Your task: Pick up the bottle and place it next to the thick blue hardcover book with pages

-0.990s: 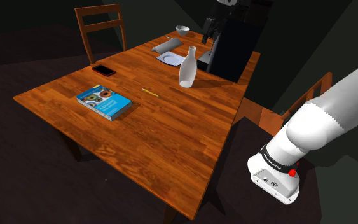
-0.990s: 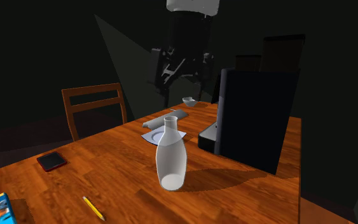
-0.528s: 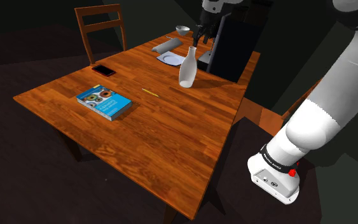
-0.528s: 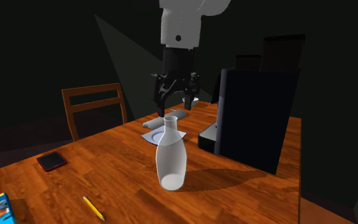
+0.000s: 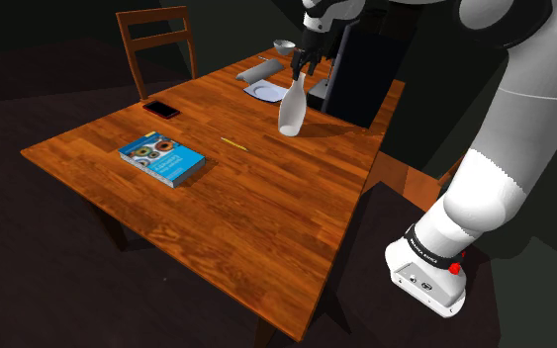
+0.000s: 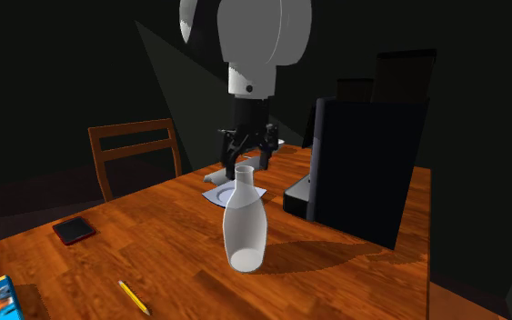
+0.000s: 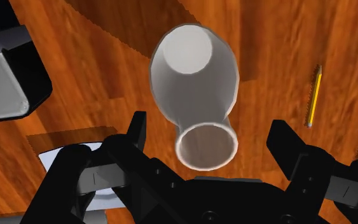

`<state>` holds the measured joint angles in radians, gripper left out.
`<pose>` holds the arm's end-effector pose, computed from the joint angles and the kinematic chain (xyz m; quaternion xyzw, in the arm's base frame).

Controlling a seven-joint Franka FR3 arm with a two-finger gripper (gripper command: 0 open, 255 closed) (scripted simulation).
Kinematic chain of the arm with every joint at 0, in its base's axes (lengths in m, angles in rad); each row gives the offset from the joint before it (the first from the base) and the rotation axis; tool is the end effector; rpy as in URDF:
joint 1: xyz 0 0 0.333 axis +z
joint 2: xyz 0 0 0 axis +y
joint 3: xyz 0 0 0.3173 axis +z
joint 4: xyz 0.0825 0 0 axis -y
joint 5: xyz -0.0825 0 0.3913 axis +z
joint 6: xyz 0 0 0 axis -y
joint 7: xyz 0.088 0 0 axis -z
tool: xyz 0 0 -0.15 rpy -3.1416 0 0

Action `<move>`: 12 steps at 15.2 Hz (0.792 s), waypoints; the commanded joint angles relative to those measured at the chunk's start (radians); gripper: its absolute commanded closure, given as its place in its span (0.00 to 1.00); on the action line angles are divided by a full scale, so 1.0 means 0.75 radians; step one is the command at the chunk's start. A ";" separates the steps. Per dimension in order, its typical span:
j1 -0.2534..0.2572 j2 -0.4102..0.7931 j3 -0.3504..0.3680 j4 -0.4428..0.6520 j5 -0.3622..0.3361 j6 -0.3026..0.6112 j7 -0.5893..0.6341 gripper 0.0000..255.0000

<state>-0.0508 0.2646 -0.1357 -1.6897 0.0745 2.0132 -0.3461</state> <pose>0.6440 -0.1084 0.4047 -0.9971 -0.0677 -0.0341 0.0078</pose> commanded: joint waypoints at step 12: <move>0.000 0.030 0.002 -0.037 0.006 0.067 -0.004 1.00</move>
<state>-0.0511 0.2875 -0.1341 -1.7172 0.0790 2.0635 -0.3494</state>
